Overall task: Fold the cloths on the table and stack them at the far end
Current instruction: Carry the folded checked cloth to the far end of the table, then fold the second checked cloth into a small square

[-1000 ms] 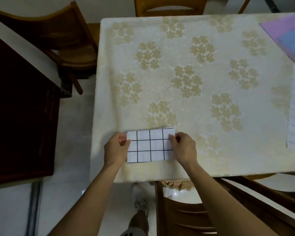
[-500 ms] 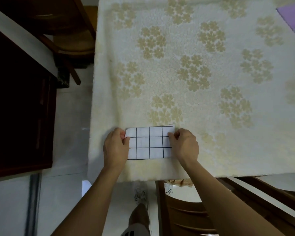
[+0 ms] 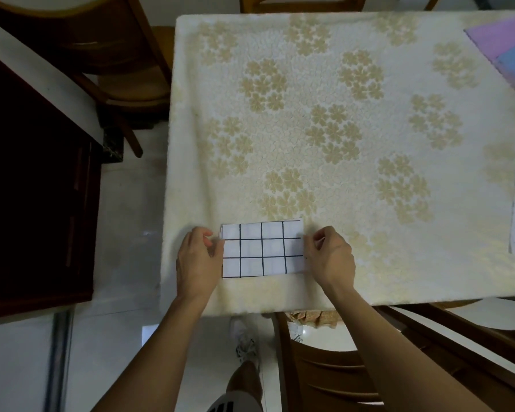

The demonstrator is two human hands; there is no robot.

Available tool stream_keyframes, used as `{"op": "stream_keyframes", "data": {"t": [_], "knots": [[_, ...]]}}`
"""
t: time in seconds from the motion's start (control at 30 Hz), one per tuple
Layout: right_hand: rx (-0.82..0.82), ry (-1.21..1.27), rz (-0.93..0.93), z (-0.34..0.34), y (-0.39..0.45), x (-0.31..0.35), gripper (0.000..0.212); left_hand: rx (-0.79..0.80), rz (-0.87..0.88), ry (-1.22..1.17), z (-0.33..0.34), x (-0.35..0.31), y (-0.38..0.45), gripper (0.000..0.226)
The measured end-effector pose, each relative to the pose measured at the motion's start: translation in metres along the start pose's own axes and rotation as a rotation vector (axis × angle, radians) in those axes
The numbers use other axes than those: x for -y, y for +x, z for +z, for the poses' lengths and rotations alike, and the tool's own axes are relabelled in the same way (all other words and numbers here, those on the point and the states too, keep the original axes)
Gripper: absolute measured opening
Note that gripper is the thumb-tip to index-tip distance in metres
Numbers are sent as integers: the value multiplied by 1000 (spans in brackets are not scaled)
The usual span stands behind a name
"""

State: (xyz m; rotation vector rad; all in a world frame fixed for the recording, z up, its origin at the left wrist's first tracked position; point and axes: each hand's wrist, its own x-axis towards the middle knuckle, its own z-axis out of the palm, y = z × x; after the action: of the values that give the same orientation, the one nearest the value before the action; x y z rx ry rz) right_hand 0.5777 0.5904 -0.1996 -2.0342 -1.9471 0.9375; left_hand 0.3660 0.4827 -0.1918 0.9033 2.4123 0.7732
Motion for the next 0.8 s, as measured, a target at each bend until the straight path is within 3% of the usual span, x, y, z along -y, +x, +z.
{"op": "stream_keyframes", "data": {"t": [0.13,0.2,0.3,0.4,0.8], "knots": [[1,-12,-37,-22,-6,11,24,14,25,25,-21,-14,-2,14],[-5,-32,-107,-36,-8,23,28,2,121,96,-34,-23,-2,21],[-92,-191,-374,-58,-14,46,41,-4,348,335,-52,-41,-1,42],[-179,-281,-564,-78,-23,71,56,-57,489,424,-73,-68,-3,57],[-328,-321,-625,-169,-70,137,77,-206,786,483,-148,-164,-10,72]]}}
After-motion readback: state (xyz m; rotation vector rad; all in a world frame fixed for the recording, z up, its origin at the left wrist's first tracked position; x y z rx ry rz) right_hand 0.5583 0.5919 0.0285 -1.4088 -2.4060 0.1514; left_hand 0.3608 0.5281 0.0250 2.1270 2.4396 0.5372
